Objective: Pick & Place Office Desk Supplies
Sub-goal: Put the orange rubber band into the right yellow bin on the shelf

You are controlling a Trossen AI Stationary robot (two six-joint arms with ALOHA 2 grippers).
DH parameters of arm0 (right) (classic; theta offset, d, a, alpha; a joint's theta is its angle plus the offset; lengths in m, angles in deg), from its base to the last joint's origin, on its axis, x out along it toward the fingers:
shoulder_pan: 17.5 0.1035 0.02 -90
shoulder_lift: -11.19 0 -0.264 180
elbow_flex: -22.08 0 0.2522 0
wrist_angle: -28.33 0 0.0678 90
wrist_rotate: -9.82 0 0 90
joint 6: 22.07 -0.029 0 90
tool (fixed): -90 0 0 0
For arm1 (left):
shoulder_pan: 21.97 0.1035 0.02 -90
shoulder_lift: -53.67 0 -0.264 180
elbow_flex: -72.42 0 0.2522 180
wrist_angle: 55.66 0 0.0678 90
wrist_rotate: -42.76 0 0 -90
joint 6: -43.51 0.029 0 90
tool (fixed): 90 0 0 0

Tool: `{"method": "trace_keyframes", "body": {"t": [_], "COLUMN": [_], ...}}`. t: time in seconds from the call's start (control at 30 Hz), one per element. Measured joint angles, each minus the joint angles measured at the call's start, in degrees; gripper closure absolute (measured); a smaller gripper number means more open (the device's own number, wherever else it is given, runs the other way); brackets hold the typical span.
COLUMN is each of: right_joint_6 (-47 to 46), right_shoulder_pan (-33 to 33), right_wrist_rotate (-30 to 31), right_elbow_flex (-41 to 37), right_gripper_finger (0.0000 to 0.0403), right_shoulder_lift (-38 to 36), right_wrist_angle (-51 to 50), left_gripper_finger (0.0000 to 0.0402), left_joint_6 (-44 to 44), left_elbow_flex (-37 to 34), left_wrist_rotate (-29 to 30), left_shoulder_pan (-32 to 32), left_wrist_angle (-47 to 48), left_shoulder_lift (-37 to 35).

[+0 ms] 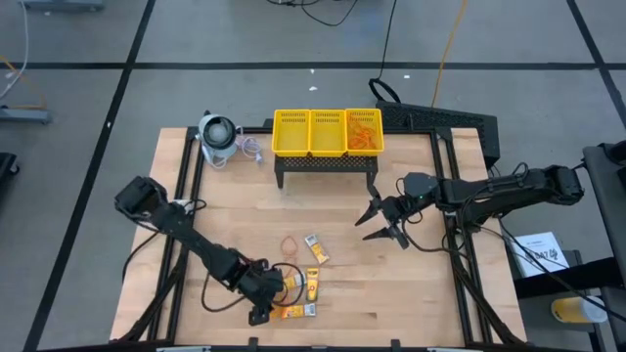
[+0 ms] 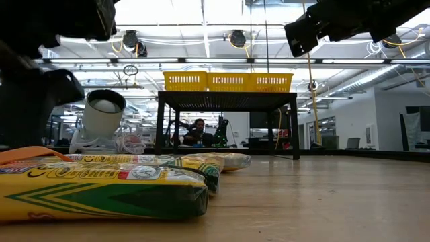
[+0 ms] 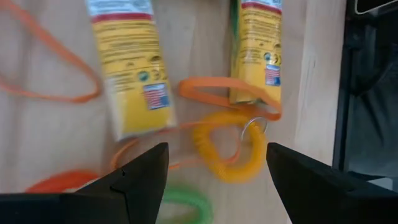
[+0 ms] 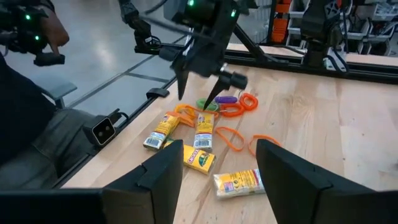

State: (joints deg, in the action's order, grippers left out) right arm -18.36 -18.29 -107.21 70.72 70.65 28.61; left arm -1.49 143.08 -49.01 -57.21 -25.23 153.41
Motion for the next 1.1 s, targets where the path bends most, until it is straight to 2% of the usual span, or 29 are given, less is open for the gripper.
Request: {"method": "trace_keyframes", "body": {"t": [0.17, 0.53, 0.63, 0.93, 1.1], "right_joint_6": [-0.1, -1.5, -1.5, -1.4, -1.5], "right_shoulder_pan": [0.0, 0.0, 0.0, 0.0, 0.0], "right_wrist_rotate": [0.0, 0.0, 0.0, 0.0, 0.0], "right_elbow_flex": [0.0, 0.0, 0.0, 0.0, 0.0], "right_gripper_finger": [0.0211, 0.0211, 0.0211, 0.0211, 0.0211], "right_shoulder_lift": [0.0, 0.0, 0.0, 0.0, 0.0], "right_wrist_angle": [0.8, 1.2, 1.2, 1.2, 1.2], "left_gripper_finger": [0.0124, 0.0132, 0.016, 0.0291, 0.0353], "left_joint_6": [-1.5, -5.1, -5.0, -5.3, -5.5], "left_elbow_flex": [0.0, 0.2, 0.2, 0.0, 0.0], "left_wrist_rotate": [-0.2, 0.3, 0.3, 2.4, 1.2], "left_shoulder_pan": [-0.9, -1.3, -1.3, -1.1, -0.2], "left_wrist_angle": [-4.6, -4.3, -3.8, -2.4, -2.3], "left_shoulder_lift": [2.8, 5.3, 5.3, 5.4, 5.4]}}
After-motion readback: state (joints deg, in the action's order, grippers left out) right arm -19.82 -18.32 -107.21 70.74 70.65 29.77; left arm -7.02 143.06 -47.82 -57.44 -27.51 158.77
